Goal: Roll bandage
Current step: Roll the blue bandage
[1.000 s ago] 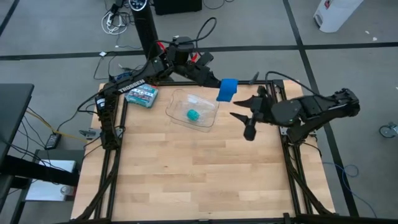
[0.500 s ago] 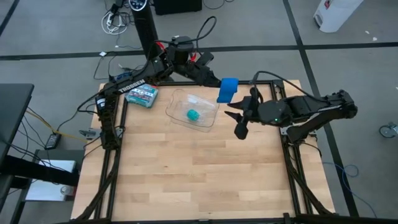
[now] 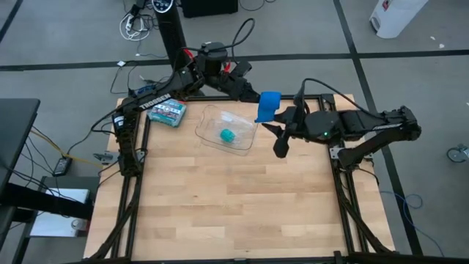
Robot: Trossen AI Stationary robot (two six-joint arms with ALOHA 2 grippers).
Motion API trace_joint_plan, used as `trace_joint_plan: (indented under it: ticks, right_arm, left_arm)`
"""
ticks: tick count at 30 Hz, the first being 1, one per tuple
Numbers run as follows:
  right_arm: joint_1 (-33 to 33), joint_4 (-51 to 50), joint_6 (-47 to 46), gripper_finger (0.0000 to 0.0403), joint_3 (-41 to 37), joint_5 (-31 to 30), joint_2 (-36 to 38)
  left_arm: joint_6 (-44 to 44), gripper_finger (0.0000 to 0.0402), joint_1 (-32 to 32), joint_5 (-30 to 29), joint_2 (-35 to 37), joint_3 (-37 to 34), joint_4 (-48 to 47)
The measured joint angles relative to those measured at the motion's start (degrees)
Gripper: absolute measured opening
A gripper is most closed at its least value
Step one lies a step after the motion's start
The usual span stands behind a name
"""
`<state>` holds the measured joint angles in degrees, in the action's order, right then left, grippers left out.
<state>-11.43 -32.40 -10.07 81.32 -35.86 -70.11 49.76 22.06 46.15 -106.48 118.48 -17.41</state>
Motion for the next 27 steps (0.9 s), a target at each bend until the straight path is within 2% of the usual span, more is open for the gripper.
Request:
trace_joint_plan:
  ticks: [5, 8, 14, 27]
  right_arm:
    - [0.8, 1.1, -0.1, 0.0104, 0.0, 0.2, 0.0]
    - [0.8, -0.2, -0.5, 0.0087, 0.0, 2.5, 0.0]
    - [-0.3, -10.5, -6.1, 0.0063, 0.0, 6.2, 1.3]
    - [3.5, -6.0, -2.0, 0.0102, 0.0, 6.8, 1.5]
  left_arm:
    - [-0.3, 0.0026, 0.0, 0.0, 0.0, 0.0, 0.0]
    - [-0.3, 0.0026, 0.0, 0.2, 0.0, 0.0, 0.0]
    - [-0.2, 0.0026, 0.2, 1.1, 0.0, 0.0, 0.4]
    - [0.0, 0.0026, 0.2, 1.1, 0.0, 0.0, 0.8]
